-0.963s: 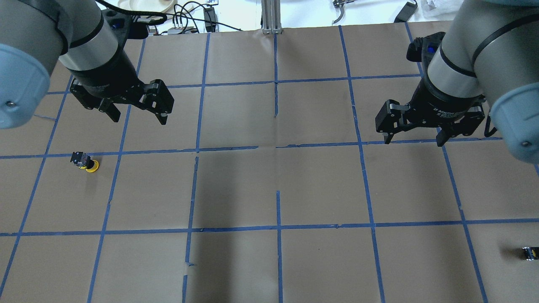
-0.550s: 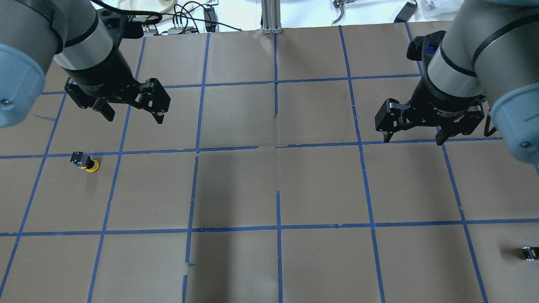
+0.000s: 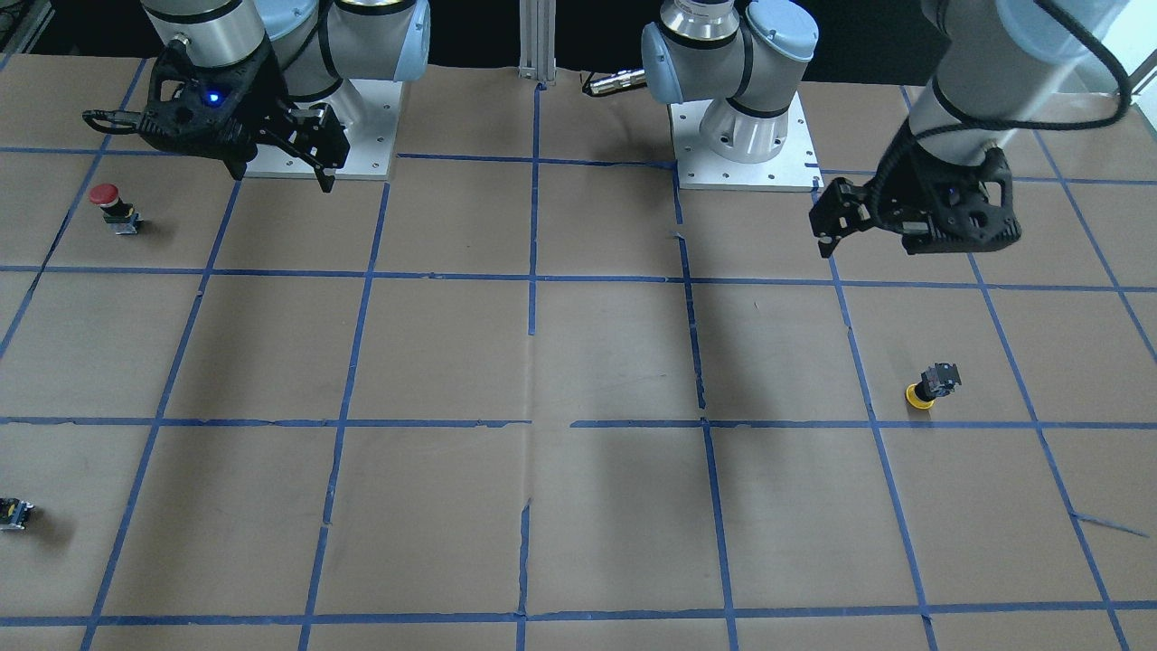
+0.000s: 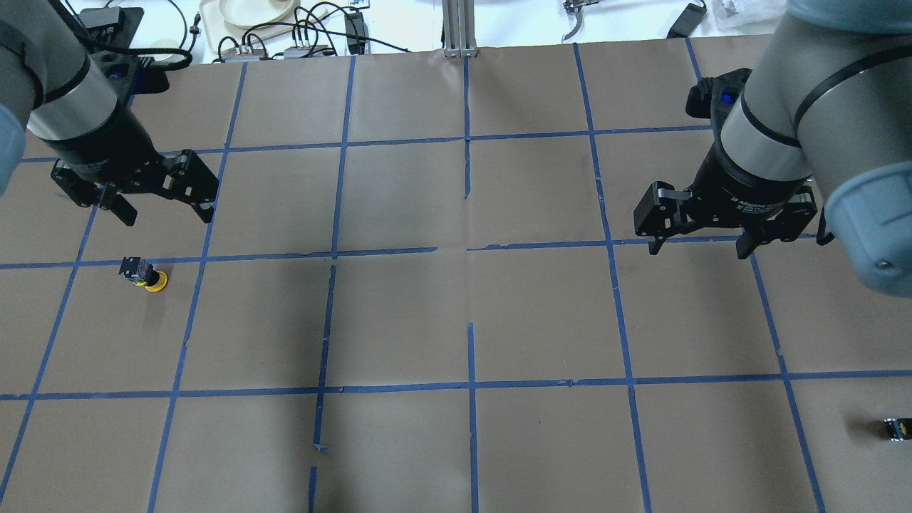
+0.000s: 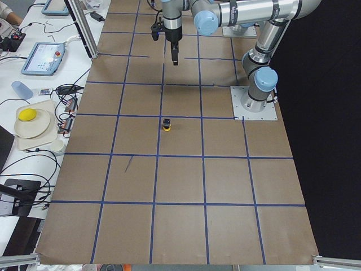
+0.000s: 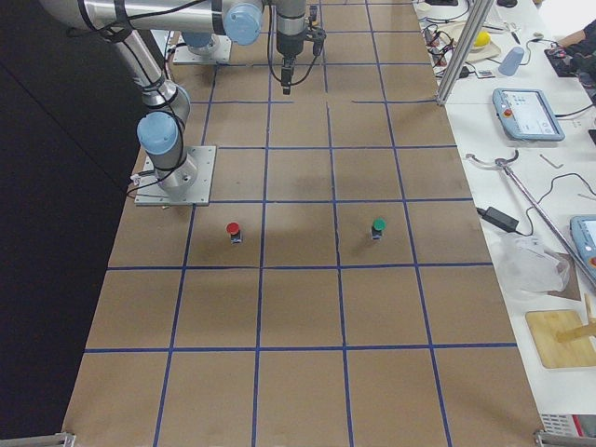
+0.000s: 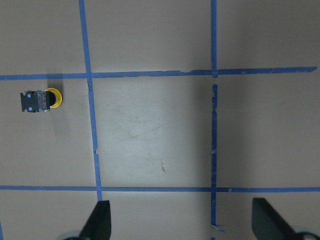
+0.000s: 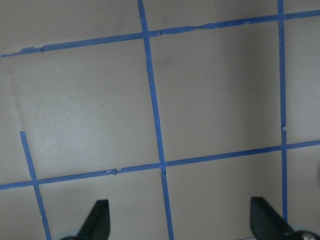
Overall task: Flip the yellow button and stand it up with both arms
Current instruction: 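Lower the left gripper over the yellow button and close on it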
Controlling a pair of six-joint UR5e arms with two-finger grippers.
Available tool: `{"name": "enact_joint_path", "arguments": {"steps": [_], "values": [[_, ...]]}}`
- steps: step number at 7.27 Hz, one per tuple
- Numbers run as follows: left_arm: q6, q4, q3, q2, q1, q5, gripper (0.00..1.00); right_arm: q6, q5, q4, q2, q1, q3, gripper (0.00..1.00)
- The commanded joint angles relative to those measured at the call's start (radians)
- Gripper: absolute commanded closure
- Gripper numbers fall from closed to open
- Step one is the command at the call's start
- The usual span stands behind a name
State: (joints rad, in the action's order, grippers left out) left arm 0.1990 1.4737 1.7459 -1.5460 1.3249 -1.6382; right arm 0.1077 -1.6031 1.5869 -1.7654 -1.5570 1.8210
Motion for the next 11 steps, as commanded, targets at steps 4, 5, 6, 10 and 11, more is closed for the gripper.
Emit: {"name": "enact_joint_path", "arguments": {"steps": [4, 5, 6, 10, 11], "values": [[0.388, -0.468, 0.185, -0.208, -0.263, 0.001, 0.0, 0.001, -0.004, -0.001, -0.008, 0.0, 0.014, 0.0], [0.414, -0.493, 0.185, -0.259, -0.306, 0.005, 0.0, 0.001, -0.003, -0.001, -0.011, 0.0, 0.014, 0.0], [0.418, -0.495, 0.175, -0.288, -0.308, 0.003, 0.0, 0.001, -0.003, 0.001, -0.011, 0.0, 0.012, 0.0], [0.419, -0.495, 0.175, -0.33, -0.306, 0.012, 0.32, 0.003, -0.001, 0.002, -0.013, 0.0, 0.014, 0.0], [0.425, -0.495, 0.173, -0.329, -0.306, 0.012, 0.53, 0.004, -0.001, 0.002, -0.013, 0.0, 0.012, 0.0]]}}
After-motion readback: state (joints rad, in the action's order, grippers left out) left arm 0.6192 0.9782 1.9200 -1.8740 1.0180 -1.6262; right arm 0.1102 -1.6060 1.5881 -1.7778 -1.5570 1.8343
